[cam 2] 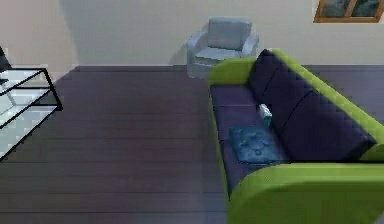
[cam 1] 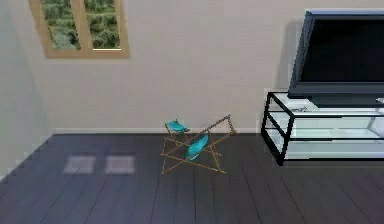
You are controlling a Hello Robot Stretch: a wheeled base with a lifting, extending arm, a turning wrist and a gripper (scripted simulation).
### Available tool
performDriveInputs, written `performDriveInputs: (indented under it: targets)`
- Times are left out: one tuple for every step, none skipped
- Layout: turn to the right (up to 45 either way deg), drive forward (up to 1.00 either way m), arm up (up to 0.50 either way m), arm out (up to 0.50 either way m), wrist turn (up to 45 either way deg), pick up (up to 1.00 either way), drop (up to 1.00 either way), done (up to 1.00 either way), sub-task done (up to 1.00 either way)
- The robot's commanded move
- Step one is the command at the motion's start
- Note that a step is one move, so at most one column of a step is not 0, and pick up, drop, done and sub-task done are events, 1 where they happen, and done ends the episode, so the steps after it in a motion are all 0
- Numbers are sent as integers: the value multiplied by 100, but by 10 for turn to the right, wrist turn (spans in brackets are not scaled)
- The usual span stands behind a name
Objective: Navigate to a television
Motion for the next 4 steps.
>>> performDriveInputs:
  targets:
    - [240,0,0,0,0,0,0,0,0]
    - [0,100,0,0,0,0,0,0,0]
    - [150,0,0,0,0,0,0,0,0]
    - [0,15,0,0,0,0,0,0,0]
